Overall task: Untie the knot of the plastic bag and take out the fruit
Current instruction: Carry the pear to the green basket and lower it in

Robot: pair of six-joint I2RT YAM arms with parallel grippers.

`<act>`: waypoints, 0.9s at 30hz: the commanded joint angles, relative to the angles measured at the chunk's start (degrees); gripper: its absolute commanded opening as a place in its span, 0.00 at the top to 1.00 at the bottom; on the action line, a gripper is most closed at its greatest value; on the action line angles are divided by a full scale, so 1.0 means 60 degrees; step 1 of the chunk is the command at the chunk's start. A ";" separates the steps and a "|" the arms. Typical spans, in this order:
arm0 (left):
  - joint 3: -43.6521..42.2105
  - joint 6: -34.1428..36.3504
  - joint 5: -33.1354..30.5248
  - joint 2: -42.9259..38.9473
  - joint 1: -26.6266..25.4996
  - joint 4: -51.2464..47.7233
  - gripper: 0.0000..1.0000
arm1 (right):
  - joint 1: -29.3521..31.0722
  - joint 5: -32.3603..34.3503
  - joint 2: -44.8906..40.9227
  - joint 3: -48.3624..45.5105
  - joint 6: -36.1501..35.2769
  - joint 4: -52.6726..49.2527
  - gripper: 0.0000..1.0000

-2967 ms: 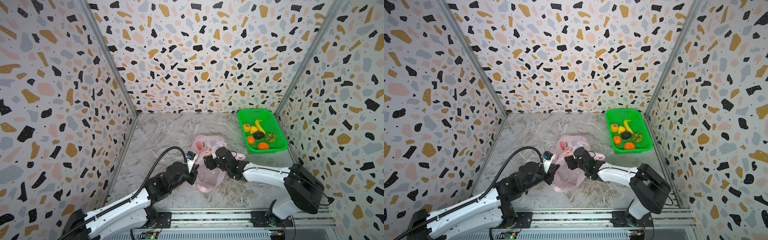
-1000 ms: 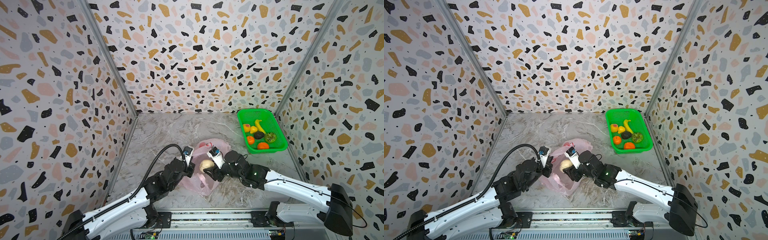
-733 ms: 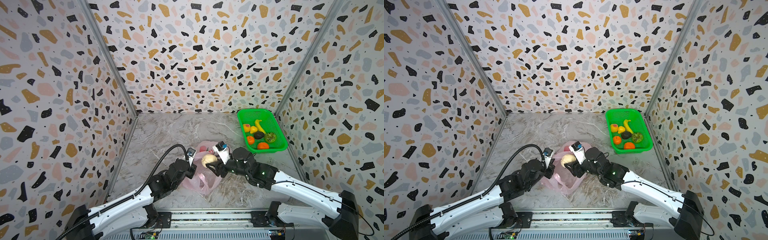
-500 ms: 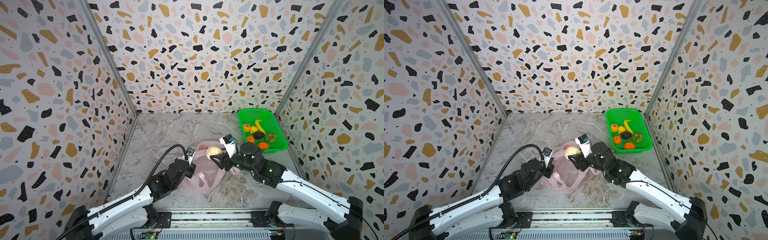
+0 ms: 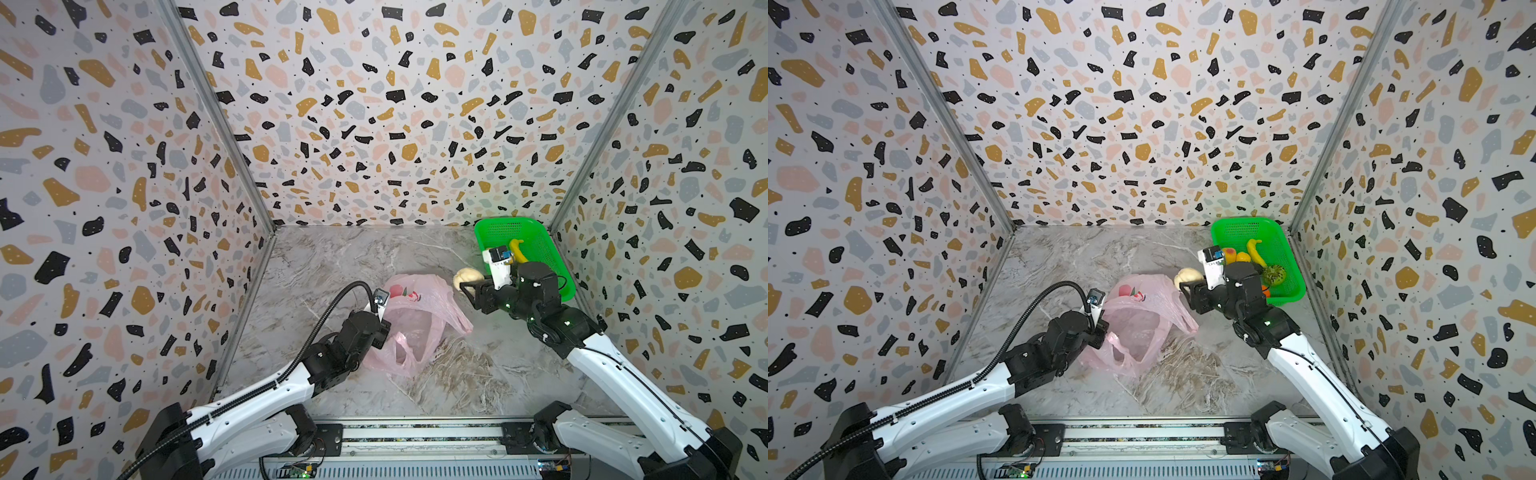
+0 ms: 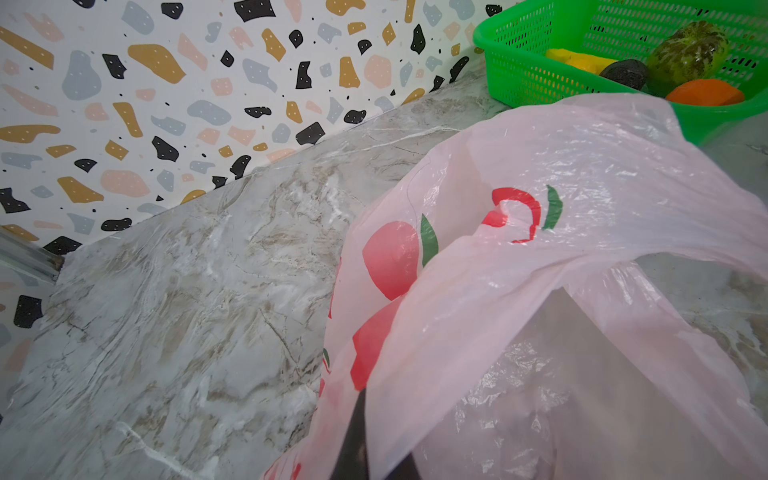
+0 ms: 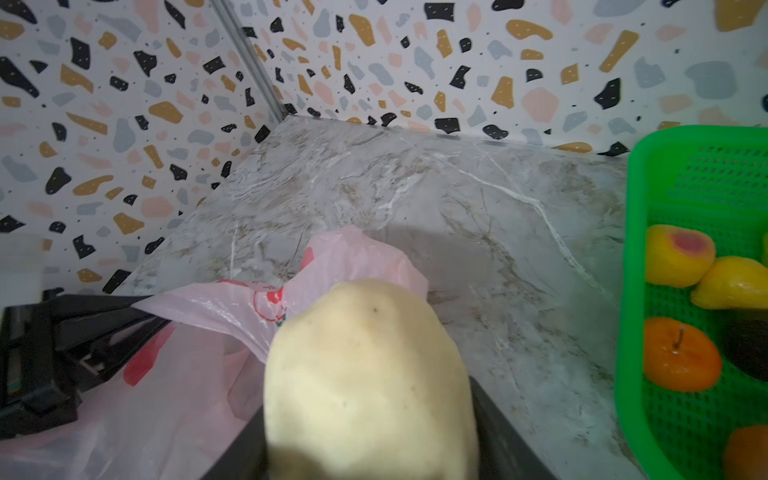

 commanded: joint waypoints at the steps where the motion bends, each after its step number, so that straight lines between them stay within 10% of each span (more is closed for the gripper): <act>1: 0.0343 0.0096 -0.0212 0.0122 0.0168 0.0402 1.00 | -0.1024 -0.0203 0.0208 0.0428 -0.0148 0.0345 0.54; 19: 0.0357 0.0151 -0.0151 0.0876 0.0580 0.1334 1.00 | -0.4569 0.1014 0.6006 0.1725 0.0222 0.3299 0.53; 27: 0.0394 0.0081 -0.0205 0.1113 0.0779 0.1455 1.00 | -0.4679 0.1061 0.6930 0.2225 0.0078 0.3241 0.27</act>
